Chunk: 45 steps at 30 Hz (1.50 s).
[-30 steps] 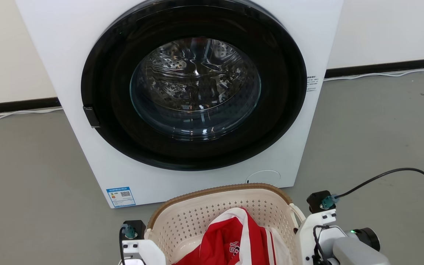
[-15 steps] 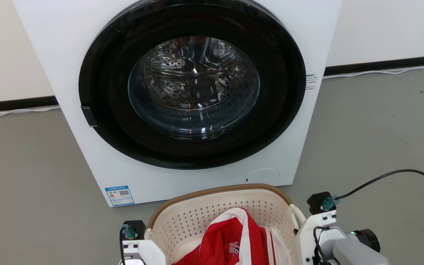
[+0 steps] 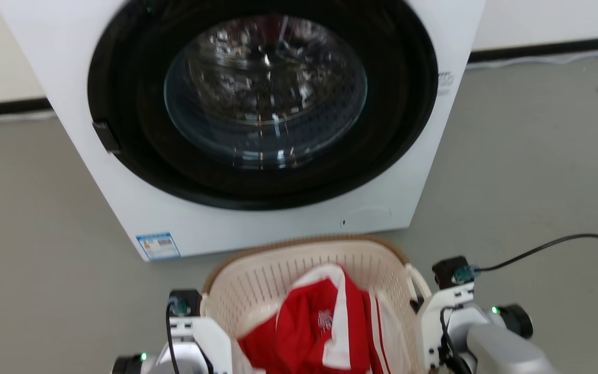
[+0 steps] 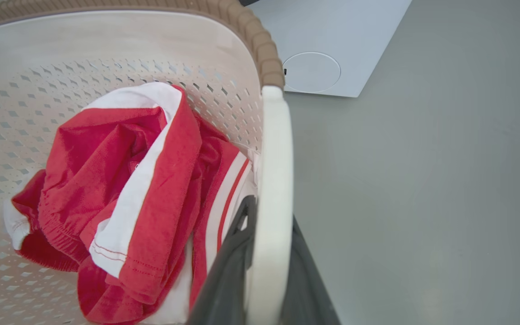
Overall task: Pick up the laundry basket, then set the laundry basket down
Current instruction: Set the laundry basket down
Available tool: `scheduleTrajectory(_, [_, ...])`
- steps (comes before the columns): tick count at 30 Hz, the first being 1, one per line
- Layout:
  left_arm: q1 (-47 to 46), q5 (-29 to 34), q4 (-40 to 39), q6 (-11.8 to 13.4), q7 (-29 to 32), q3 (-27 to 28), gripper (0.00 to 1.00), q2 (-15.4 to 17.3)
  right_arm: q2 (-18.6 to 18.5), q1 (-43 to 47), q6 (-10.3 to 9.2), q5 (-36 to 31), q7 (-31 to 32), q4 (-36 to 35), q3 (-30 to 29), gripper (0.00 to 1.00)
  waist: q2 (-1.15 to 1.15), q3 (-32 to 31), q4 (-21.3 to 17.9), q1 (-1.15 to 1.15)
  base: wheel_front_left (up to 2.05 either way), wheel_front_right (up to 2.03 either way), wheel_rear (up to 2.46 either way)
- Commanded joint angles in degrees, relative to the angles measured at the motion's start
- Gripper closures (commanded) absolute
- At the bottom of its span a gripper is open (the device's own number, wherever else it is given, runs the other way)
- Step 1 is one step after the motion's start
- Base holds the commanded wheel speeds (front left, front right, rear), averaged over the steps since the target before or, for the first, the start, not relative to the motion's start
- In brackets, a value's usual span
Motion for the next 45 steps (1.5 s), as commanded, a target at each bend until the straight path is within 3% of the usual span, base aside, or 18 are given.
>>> scheduleTrajectory(1, [-4.92,0.48,-0.8,0.65,-2.39,0.56,1.0,0.54,1.53,-2.48,1.01,-0.48,-1.91,-2.22,1.26,1.0,0.0,3.3,0.05,0.0,0.0,0.0,0.0])
scheduleTrajectory(12, [-13.12,1.13,-2.3,2.04,-8.39,0.91,1.0,0.54,-1.05,-8.29,1.01,-2.3,-13.09,-1.84,2.31,1.0,0.0,19.27,2.07,0.0,0.0,0.0,0.0])
scheduleTrajectory(20, [-18.84,1.86,-3.59,3.07,-10.78,2.05,1.0,0.54,-2.82,-14.03,1.01,-4.62,-16.62,-2.36,0.54,1.0,0.0,30.36,2.77,0.0,0.0,0.0,0.0])
scheduleTrajectory(28, [-23.56,7.26,-6.67,4.42,-11.04,5.55,1.0,1.11,-6.02,-16.28,1.01,-12.43,-16.7,-9.64,-9.61,1.0,0.0,39.51,3.08,0.0,0.0,0.0,0.0])
scheduleTrajectory(38, [-25.53,15.35,-10.89,5.6,-11.05,11.75,1.0,1.33,-6.55,-14.55,1.01,-22.11,-16.71,-13.91,-21.06,1.0,0.0,45.99,3.58,0.0,0.0,0.0,0.0])
scheduleTrajectory(45, [-25.64,19.71,-12.18,5.48,-11.05,15.36,1.0,1.25,-5.64,-13.74,1.01,-26.7,-16.71,-15.47,-25.96,1.0,0.0,48.37,3.94,0.0,0.0,0.0,0.0])
